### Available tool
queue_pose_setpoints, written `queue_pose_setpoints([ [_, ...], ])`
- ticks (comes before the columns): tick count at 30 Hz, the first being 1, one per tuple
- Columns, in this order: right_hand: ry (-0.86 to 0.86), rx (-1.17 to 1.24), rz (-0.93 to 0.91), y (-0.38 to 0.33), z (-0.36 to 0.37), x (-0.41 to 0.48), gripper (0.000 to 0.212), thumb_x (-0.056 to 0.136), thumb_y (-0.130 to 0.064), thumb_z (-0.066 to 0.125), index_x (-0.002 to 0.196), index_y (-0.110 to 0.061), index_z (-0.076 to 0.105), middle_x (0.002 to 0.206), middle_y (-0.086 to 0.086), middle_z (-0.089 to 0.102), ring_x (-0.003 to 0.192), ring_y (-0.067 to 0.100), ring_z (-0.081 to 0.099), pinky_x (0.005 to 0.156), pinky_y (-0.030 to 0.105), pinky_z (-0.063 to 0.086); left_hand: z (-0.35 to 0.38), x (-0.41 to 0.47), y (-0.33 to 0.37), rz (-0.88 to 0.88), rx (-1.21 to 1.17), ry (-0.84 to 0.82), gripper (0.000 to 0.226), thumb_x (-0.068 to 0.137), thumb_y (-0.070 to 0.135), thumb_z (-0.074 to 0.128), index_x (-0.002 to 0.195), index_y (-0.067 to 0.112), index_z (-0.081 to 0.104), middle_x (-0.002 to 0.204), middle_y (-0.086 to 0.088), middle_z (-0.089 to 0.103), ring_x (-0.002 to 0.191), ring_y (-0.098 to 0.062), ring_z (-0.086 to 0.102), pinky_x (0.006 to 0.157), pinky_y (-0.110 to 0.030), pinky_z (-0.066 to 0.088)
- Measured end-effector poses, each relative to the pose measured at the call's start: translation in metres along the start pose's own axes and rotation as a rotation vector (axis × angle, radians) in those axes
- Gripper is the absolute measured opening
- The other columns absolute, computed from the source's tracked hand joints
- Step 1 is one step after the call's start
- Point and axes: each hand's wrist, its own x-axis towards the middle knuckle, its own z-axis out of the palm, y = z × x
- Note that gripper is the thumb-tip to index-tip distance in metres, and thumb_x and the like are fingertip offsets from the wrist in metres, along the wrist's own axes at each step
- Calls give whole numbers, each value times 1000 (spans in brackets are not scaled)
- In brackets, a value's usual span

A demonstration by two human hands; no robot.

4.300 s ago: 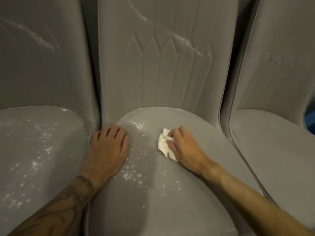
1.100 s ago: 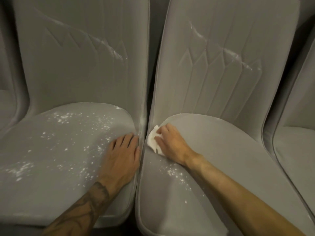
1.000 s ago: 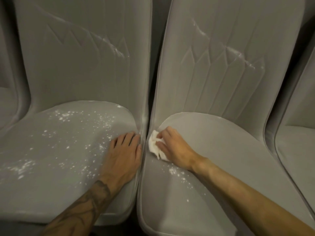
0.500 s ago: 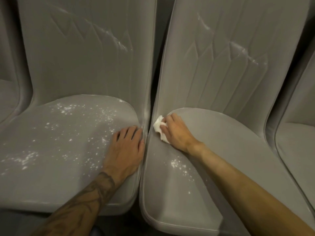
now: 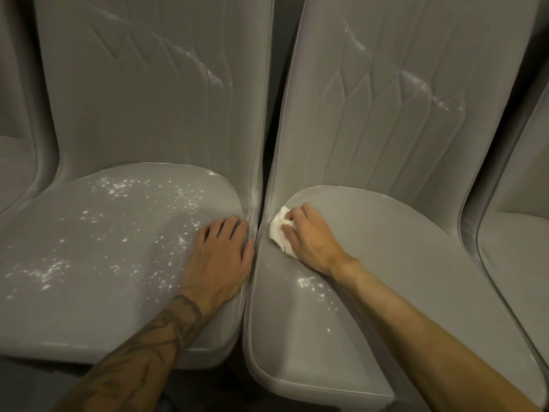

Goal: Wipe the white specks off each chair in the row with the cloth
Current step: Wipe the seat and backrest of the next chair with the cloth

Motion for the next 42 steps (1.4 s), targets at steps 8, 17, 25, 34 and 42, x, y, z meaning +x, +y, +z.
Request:
queue_pose_setpoints([
  [8,-14,15,-29,7,-6,8,27,101,-33,49,116,-10,54,112,9,49,100,27,47,93,43,42,-1,0,2,-6,-5,-18,56,101,45,27,135,14,60,136,-9,60,122,-28,57,105,-50,45],
  [17,-68,-13,-134,-1,-12,-21,26,101,-31,51,116,-10,54,112,8,49,100,24,46,90,35,38,-3,-1,2,-11,2,-37,58,102,48,25,135,15,59,139,-10,60,124,-29,56,107,-50,43],
  [25,0,-4,16,-19,4,-11,27,99,-29,52,113,-6,55,111,14,50,100,32,48,92,44,41,-1,-1,0,13,26,-39,59,102,50,25,133,14,60,137,-12,60,121,-31,56,104,-50,43],
  [34,77,-130,233,34,-24,-21,28,100,-28,51,111,-3,58,109,19,52,96,40,52,87,45,41,0,-2,-2,29,3,-24,55,102,48,30,134,13,57,135,-14,59,121,-33,56,105,-53,43],
  [42,-3,-87,50,21,-25,-54,41,99,-42,39,110,-7,57,105,15,53,93,33,51,87,43,42,-3,-4,0,8,-1,-28,63,101,54,26,139,14,57,142,-12,58,128,-33,53,109,-52,41],
])
